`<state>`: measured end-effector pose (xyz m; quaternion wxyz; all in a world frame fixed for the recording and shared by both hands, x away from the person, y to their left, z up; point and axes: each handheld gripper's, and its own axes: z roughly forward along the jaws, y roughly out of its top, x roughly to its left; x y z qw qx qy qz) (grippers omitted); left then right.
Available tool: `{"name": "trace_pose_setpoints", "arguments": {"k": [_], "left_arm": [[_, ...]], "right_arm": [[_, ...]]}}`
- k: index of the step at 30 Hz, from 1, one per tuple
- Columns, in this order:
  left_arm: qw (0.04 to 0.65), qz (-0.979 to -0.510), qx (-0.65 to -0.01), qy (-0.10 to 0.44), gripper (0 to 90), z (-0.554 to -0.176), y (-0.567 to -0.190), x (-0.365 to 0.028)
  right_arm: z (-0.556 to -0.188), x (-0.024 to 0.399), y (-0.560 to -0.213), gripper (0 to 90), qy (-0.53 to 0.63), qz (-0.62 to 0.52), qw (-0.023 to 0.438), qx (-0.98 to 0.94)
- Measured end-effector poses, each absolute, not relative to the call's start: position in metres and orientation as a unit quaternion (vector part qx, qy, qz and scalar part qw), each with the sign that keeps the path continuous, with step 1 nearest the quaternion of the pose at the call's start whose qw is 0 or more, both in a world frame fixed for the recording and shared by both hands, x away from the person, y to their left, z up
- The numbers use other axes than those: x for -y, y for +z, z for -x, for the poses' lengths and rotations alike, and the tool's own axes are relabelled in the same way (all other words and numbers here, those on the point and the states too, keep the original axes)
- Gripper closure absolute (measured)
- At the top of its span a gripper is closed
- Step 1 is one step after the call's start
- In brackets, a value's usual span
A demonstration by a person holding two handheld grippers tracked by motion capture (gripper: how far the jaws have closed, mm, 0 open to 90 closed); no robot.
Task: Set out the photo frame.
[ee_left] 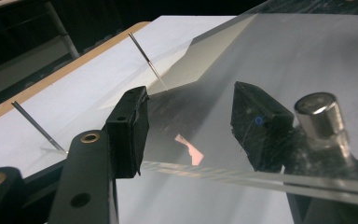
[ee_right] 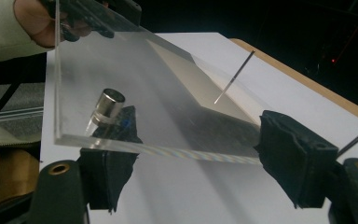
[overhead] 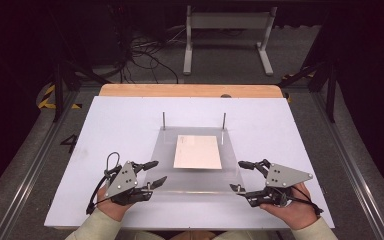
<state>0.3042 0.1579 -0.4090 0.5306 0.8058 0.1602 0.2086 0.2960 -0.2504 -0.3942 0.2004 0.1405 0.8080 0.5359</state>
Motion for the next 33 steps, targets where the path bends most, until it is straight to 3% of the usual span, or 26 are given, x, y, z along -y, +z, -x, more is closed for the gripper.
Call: {"name": "trace_pose_setpoints", "arguments": {"k": [3,7,14,26,33], "left_arm": [[0.532,-0.804,-0.162,0.208,46.0,-0.304,-0.409,-0.158],[0.53,-0.806,-0.16,0.208,46.0,-0.304,-0.408,-0.157],[0.538,-0.801,-0.162,0.206,47.0,-0.305,-0.406,-0.157],[0.537,-0.804,-0.133,0.218,57.9,-0.293,-0.387,-0.157],[0.553,-0.796,-0.119,0.215,58.8,-0.283,-0.371,-0.159]], "right_arm": [[-0.297,0.248,-0.395,31.3,0.539,-0.132,0.2,-0.807],[-0.301,0.243,-0.404,45.3,0.564,-0.107,0.192,-0.796],[-0.301,0.242,-0.403,53.5,0.57,-0.108,0.221,-0.784],[-0.294,0.246,-0.378,55.0,0.566,-0.13,0.204,-0.788],[-0.283,0.249,-0.36,56.0,0.569,-0.144,0.183,-0.789]]}}
